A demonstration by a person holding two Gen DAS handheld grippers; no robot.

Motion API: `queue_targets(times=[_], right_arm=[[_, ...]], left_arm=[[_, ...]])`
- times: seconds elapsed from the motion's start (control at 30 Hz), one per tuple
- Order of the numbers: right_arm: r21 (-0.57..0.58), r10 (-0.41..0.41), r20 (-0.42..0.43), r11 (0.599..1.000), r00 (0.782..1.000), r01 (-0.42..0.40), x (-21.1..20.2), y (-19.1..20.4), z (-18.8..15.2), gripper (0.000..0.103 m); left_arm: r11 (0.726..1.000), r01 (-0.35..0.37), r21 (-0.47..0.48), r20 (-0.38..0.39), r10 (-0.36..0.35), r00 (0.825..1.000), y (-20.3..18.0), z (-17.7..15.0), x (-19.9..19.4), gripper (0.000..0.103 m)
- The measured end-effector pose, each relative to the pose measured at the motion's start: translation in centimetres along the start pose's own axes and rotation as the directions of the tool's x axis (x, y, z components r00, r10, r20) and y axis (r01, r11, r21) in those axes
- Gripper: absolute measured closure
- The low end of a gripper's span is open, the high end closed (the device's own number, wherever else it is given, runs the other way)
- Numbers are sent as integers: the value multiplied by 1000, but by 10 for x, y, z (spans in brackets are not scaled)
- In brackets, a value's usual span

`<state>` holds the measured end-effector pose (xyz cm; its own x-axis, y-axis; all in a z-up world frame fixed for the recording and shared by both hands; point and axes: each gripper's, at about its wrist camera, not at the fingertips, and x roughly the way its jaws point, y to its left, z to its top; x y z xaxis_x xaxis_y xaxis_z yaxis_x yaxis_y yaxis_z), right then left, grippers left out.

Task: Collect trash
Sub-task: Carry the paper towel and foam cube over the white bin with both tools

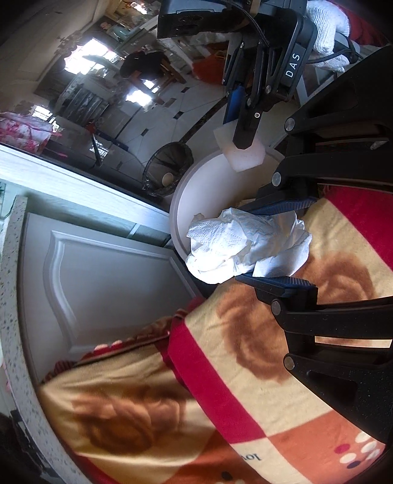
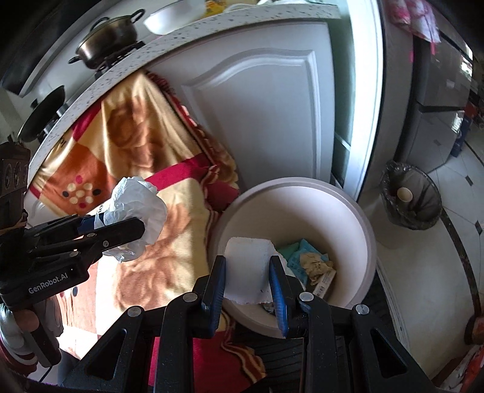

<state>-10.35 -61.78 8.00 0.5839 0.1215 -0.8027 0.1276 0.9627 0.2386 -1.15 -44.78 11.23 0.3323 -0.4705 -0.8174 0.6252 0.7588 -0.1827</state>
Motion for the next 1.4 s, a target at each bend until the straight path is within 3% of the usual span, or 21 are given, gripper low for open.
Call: queue_targets(times=[1.4], right_arm=[[112,-9,-90,994,996,19,57,-60,1,76]], left_arm=[[1000,15,-20,-148,-18,989,-22,20,96,70]])
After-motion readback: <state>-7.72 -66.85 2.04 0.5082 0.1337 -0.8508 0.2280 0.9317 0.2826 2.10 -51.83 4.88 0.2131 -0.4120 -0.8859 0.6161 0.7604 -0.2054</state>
